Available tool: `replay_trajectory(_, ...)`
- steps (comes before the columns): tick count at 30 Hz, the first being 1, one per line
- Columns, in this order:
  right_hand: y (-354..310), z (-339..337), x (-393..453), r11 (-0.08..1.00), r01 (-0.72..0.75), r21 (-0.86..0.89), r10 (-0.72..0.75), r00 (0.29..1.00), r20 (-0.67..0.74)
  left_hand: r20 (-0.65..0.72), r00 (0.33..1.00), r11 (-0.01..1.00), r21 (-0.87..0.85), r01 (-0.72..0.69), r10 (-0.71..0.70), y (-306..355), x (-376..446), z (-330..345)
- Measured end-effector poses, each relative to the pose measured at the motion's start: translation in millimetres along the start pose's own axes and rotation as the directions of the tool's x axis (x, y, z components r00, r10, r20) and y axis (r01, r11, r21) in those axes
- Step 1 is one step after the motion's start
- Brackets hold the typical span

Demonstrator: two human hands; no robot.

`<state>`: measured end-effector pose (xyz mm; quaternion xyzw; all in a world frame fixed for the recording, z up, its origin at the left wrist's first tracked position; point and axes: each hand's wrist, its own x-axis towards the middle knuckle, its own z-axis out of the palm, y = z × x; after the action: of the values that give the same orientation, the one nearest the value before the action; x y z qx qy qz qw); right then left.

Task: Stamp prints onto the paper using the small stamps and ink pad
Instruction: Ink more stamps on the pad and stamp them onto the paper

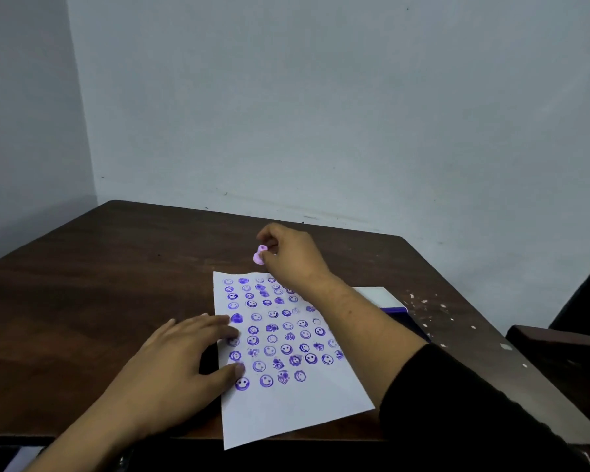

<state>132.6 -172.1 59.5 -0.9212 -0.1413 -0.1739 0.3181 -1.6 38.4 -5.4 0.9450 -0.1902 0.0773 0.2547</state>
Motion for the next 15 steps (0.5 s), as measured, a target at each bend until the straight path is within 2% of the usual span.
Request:
replay_trajectory(4,1,8,13,0.998,-0.004,-0.057,0.005,1.000,0.006,-0.008,1.000,1.000,0.011,-0.003,0.003,0,-1,1)
replay_trajectory(15,15,24,33,0.995,-0.063,-0.082,0.066,0.997,0.036,0.006,1.000,0.999,0.033,0.001,-0.001,1,-1,0)
